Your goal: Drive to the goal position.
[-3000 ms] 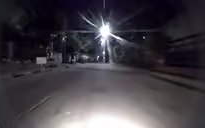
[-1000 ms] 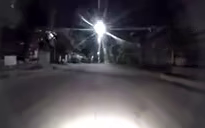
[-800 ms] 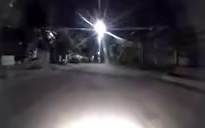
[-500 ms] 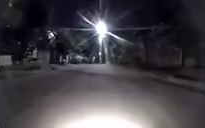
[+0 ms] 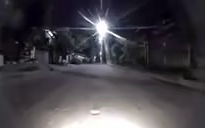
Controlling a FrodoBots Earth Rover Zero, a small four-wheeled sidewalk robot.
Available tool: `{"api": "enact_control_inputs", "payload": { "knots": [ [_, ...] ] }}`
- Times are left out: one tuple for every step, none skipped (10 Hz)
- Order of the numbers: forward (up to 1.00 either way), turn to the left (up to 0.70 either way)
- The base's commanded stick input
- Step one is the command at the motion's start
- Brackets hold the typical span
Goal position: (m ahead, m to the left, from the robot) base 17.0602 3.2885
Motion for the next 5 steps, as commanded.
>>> {"api": "enact_control_inputs", "payload": {
  "knots": [
    [1.0, 0.05],
    [1.0, 0.05],
    [1.0, -0.11],
    [1.0, -0.38],
    [1.0, -0.16]
  ]
}}
